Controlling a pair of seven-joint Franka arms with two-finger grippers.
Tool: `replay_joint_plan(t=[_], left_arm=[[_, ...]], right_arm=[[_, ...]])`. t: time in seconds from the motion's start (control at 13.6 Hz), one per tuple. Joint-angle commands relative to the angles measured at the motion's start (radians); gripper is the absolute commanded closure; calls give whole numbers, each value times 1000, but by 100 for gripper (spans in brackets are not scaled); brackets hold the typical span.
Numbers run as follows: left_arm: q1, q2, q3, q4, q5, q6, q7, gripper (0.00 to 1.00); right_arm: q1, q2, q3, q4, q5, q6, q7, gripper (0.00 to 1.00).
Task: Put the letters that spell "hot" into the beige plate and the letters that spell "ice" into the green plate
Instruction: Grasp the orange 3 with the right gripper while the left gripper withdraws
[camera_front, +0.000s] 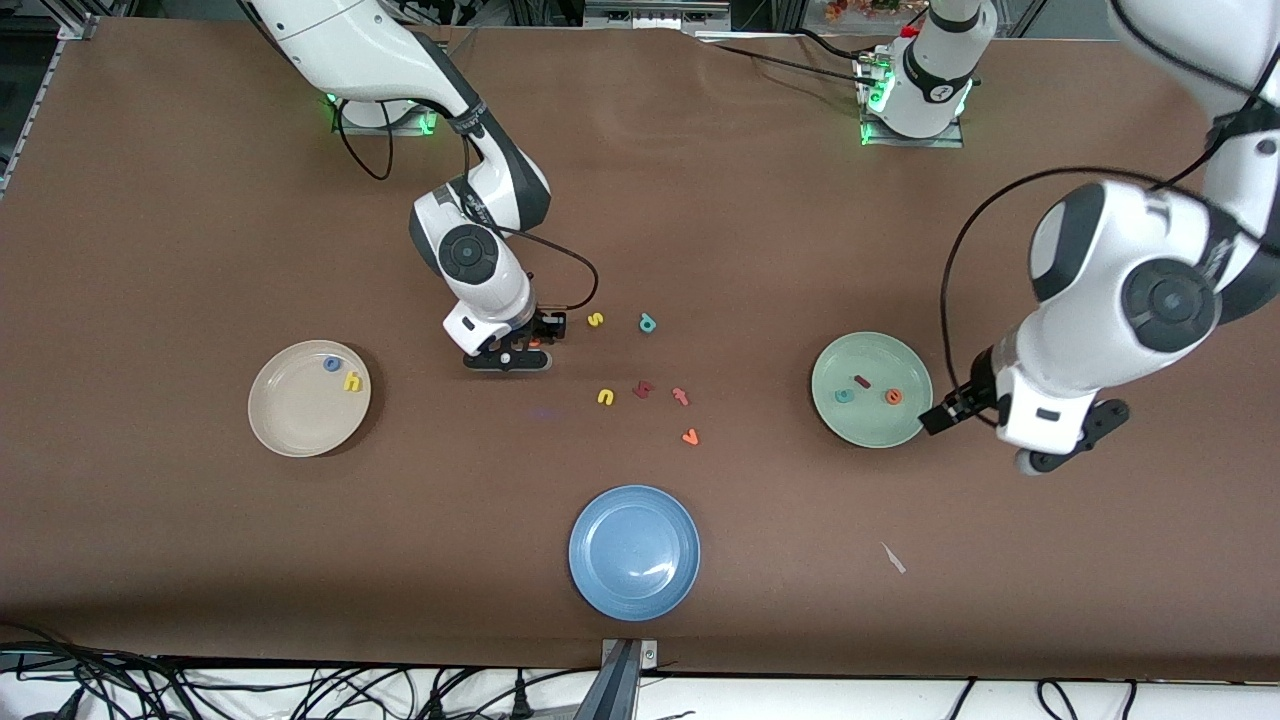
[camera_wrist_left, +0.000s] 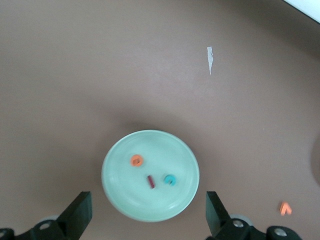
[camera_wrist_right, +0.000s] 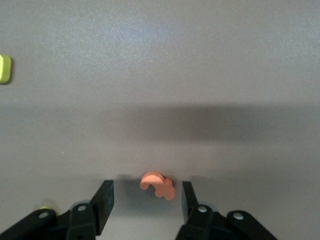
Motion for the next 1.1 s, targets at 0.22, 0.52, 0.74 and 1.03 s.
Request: replay_joint_plan(t=[0.22, 0.52, 0.74, 1.03], left_arm=[[17, -67, -2, 123, 12, -219, 320, 0], [30, -86, -7, 115, 6, -222, 385, 0], [70, -106, -6, 105, -44, -222, 434, 1], [51, -141, 16, 62, -54, -224, 513, 1]], right_arm=[[-2, -3, 2, -43, -16, 57, 15, 38], [-2, 2, 2, -44, -18, 70, 15, 42], [-4, 9, 2, -44, -19, 82, 15, 42], [-4, 17, 2, -44, -28, 91, 15, 46]])
